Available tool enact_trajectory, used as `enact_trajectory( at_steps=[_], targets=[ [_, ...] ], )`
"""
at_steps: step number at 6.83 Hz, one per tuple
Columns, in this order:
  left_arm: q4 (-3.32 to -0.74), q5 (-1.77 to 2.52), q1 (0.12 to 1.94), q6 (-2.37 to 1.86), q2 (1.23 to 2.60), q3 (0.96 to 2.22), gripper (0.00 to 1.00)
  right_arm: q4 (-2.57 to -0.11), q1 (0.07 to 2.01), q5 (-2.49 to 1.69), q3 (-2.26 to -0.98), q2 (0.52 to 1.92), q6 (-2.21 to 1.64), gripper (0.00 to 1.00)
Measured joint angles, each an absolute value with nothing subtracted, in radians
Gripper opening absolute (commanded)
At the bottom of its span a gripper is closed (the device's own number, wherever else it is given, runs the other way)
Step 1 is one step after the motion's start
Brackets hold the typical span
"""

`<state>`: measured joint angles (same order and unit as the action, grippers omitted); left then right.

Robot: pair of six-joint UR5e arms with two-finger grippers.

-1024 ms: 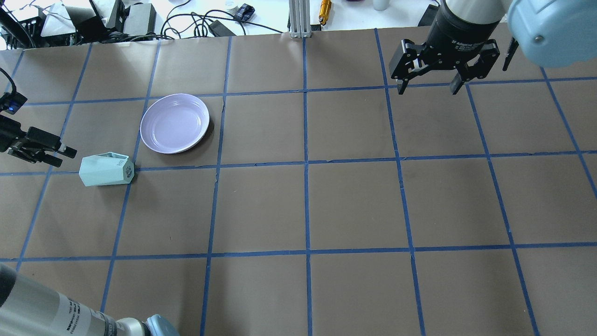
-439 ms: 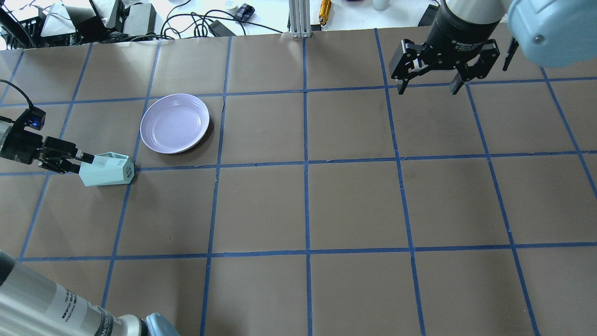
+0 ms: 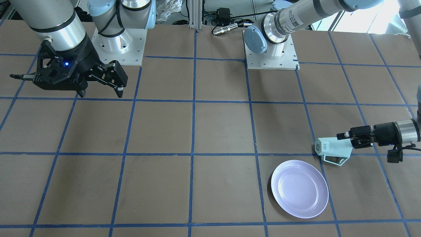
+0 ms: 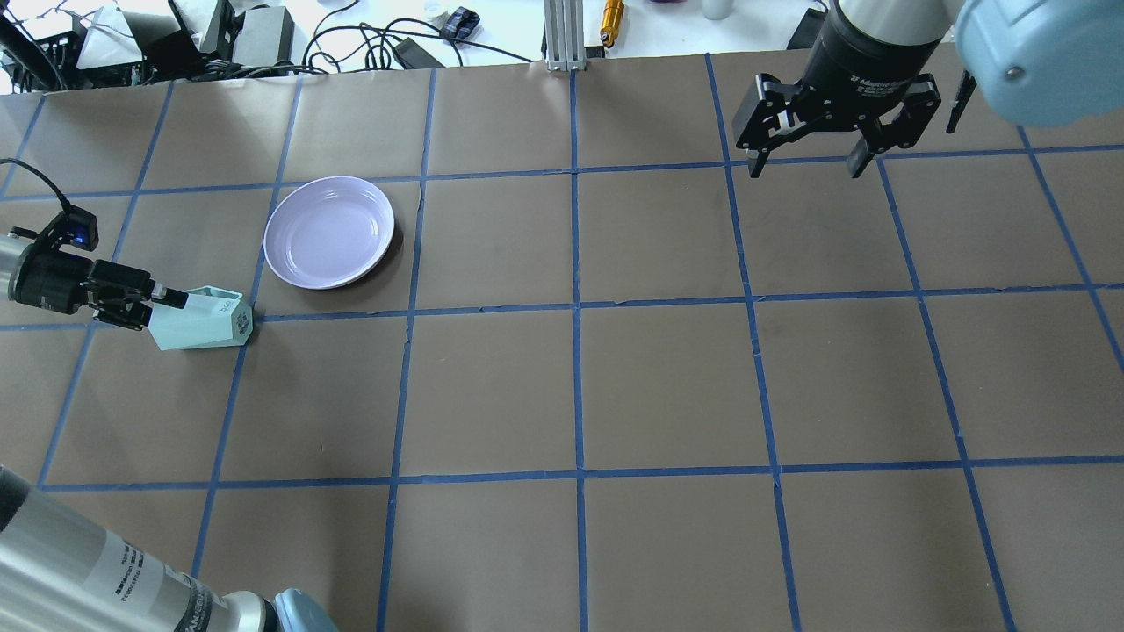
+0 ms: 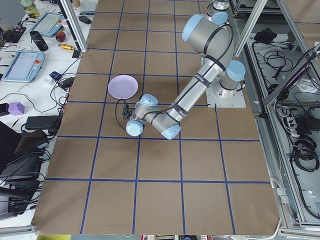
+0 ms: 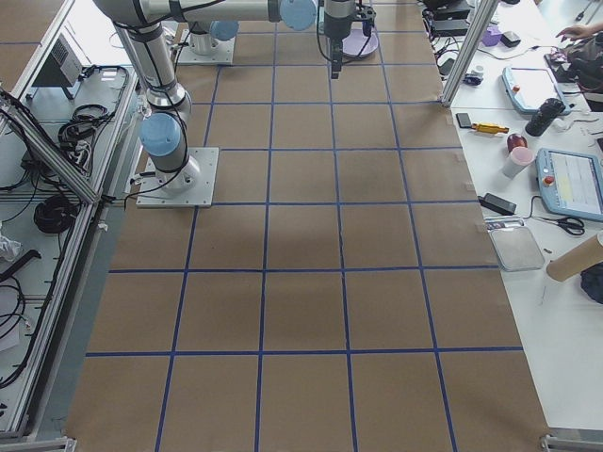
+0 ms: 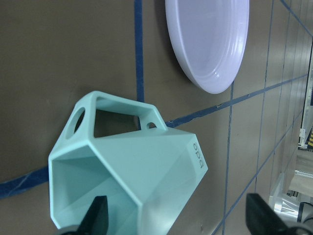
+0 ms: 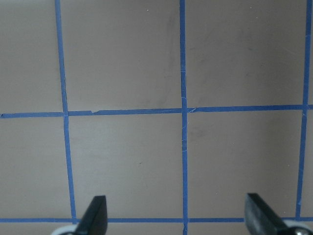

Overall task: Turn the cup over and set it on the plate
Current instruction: 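Close the left gripper on the mug's base end, then lift the mug with the left gripper and rotate it upright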

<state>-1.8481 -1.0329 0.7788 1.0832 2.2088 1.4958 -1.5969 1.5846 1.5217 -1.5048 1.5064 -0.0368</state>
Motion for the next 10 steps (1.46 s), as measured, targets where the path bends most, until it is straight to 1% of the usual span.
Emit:
enact_trajectory(
  at_steps=[1, 2, 3, 4, 10],
  targets=[
    [-1.855, -1.032, 0.777, 1.086, 2.209, 1.494, 0.47, -1.597, 1.585, 1.522, -1.505, 1.506, -0.037, 1.0],
    [-1.859, -1.031, 0.771, 1.094, 2.209, 1.491, 0.26, -1.597, 1.585, 1.522, -1.505, 1.506, -0.037, 1.0],
    [-1.861, -1.032, 0.762, 1.105, 2.208, 1.489, 0.12, -1.597, 1.585, 1.522, -1.505, 1.506, -0.037, 1.0],
    [-1.863, -1.033, 0.754, 1.113, 2.207, 1.487, 0.01, -1.597, 1.585, 1.522, -1.505, 1.506, -0.037, 1.0],
    [-1.913, -1.032, 0.759, 1.125, 2.175, 1.481, 0.0, -1.597, 1.585, 1.522, -1.505, 1.506, -0.037, 1.0]
  ],
)
